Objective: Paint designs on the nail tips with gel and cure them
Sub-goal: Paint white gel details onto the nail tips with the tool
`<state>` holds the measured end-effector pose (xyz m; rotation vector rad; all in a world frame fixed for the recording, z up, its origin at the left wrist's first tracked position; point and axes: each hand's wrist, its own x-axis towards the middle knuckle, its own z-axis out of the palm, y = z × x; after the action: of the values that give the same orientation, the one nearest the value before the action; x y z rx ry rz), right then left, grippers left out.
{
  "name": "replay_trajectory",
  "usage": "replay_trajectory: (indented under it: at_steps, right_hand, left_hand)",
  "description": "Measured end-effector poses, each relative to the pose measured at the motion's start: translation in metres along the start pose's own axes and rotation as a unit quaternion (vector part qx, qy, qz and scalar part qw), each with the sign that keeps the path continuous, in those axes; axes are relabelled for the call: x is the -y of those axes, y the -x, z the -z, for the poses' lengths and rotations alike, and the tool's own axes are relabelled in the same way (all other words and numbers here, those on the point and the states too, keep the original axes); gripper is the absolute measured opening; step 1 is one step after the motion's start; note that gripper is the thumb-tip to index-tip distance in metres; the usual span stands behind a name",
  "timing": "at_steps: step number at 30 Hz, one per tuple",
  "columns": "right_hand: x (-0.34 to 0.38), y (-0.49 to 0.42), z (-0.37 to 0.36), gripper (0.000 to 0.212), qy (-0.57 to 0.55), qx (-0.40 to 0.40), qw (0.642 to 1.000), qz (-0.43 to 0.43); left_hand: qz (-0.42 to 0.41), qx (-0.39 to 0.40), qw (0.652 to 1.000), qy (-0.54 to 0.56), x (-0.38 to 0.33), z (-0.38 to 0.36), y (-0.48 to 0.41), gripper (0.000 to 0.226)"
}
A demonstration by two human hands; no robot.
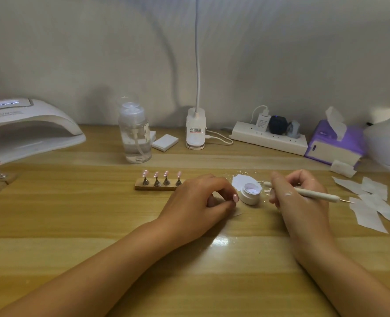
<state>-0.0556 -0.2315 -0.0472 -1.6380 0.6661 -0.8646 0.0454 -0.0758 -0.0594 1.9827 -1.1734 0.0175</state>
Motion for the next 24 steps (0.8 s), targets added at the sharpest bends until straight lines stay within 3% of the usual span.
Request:
replay_trajectory:
  at_steps: [4,13,24]
  right_hand:
    - [0.006,0.007,0.0,0.019,-0.091,0.011,0.995,0.025]
    - [-0.008,-0.001,-0.004,0.022,0.043,0.031,0.999,-0.008]
    - [-0.009,-0.002,-0.005,0.032,0.086,0.019,0.996,0.01]
  left_hand:
    - [-0.002,0.001,1.0,-0.008,0.001,0.001,0.0,0.004]
    - [-0.007,0.005,1.0,0.006,-0.001,-0.003,0.001,0.007]
    - [-0.011,0.013,1.0,-0.007,-0.001,-0.003,0.0,0.007]
